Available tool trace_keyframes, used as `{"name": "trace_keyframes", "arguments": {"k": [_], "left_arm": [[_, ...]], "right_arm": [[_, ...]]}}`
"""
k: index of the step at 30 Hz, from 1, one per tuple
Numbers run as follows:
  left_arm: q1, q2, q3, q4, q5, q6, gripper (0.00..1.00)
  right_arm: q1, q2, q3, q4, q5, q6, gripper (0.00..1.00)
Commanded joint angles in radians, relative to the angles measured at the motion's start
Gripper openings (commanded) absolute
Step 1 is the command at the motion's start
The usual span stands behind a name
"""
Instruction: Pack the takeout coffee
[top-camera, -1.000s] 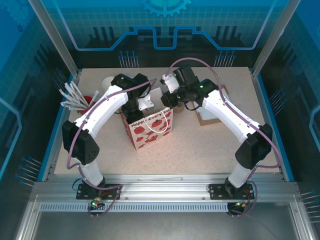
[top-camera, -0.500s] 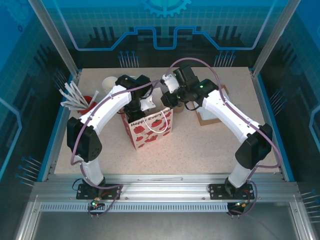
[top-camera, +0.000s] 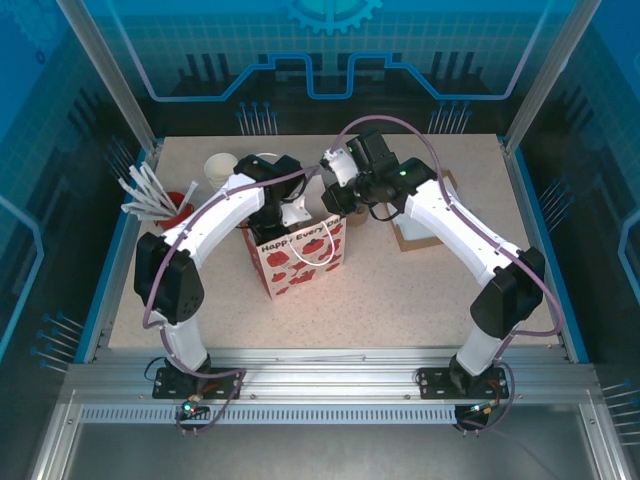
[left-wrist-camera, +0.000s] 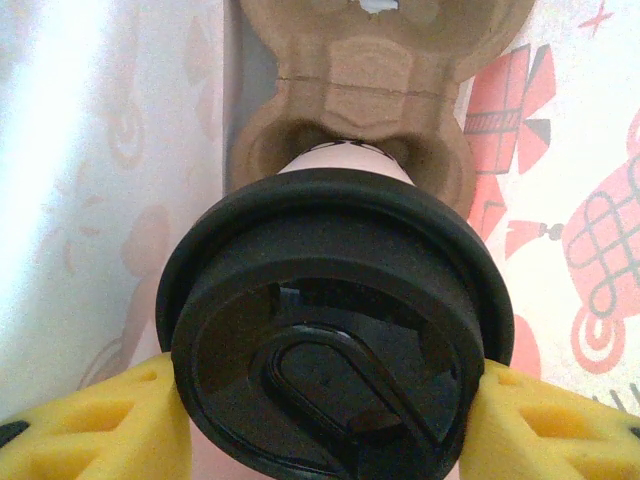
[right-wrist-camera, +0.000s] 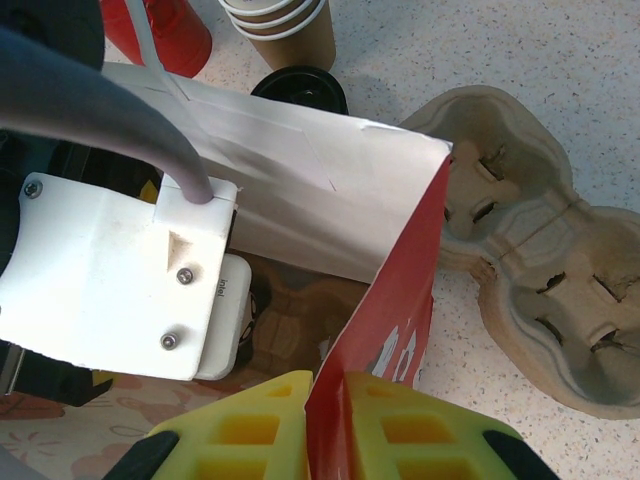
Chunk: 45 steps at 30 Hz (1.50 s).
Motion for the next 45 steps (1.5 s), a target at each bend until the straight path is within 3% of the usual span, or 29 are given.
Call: {"name": "trace_keyframes", "arguments": {"k": [1,45], "left_arm": [[-0.004,0.016,-0.014,0.007,0.020,0.021,0.48],[0.014,0.034,-0.021,0.057,0.043,0.053,0.49]], "right_arm": [[0.007,0.015,0.013,-0.016,-0.014,-0.012,0.18],[0.008,0.017,0.010,-0.018,-0.017,-0.013,0.18]]}}
